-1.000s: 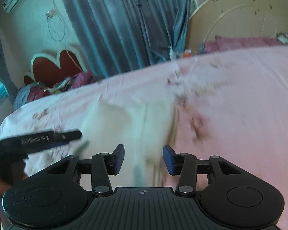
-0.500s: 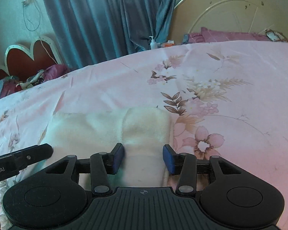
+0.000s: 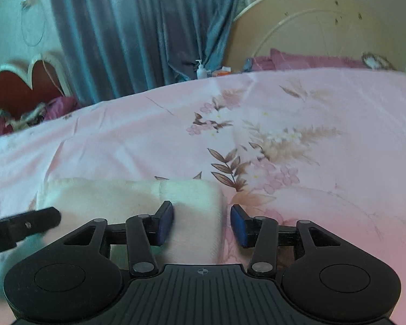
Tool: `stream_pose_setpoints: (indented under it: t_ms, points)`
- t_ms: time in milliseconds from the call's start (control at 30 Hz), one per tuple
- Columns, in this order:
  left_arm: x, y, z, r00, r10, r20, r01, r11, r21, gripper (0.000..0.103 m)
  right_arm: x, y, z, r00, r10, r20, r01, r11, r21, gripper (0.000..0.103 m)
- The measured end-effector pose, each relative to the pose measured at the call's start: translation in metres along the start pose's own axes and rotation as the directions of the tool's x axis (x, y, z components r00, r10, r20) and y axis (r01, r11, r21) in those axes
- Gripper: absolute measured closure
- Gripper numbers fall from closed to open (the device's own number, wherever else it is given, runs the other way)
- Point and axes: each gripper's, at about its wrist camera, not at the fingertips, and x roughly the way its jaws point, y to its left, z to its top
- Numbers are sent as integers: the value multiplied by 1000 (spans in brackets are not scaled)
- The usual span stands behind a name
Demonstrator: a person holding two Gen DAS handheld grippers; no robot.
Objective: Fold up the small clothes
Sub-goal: 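Open both grippers and press the folded sweater bundle flat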
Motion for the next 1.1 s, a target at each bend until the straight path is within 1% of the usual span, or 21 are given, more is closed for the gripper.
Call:
stream_pose_setpoints:
  t_ms: [100,167,200,233,300,367,433,500,633,767,800,833,967,1100]
  points:
    - [-1,-3,0,1000,16,4,-17,1000,13,49,-5,4,4,1000,-1,-3,1,999,-34,57]
    - [-3,-2,1,1000,27,2,-27,1000,8,44,-14,1,7,1000,5,15,-4,1000,-27,57]
    - [-5,-1,2,1000,31,5,-31,1000,3,40,-21,0,7,999,15,29,-14,1000,-18,57]
    - [-7,0,1,999,32,10,-32,999,-2,39,-29,-1,7,999,27,42,-27,1000,-13,57]
    - [-12,3,0,999,31,21,-31,1000,-7,39,-44,-1,5,997,55,57,-54,998,-20,57]
    - [-17,4,-2,999,32,29,-32,999,-10,39,-58,4,0,995,78,67,-74,996,-52,57]
    - [-24,2,-3,999,36,33,-36,999,0,40,-69,10,-8,994,91,66,-86,993,-81,57]
    - [-31,0,-5,998,43,35,-44,999,16,40,-79,13,-14,992,110,68,-104,991,-85,57]
    - [-50,0,-12,998,48,36,-48,999,9,40,-94,25,-29,990,131,61,-123,985,-120,58]
    - [-71,-5,-29,998,53,27,-54,998,43,40,-100,33,-49,991,134,29,-128,980,-153,59]
    - [-74,-7,-33,998,53,23,-54,997,52,40,-99,34,-53,991,130,17,-126,980,-152,61]
    - [-76,-9,-37,999,50,18,-51,997,61,40,-98,34,-57,992,124,8,-122,981,-151,67]
    - [-71,-16,-51,999,41,-23,-38,994,106,40,-85,31,-67,998,66,-12,-67,984,-162,68]
    - [-68,-17,-51,998,45,-32,-41,992,118,39,-87,26,-64,998,58,-26,-61,990,-131,68]
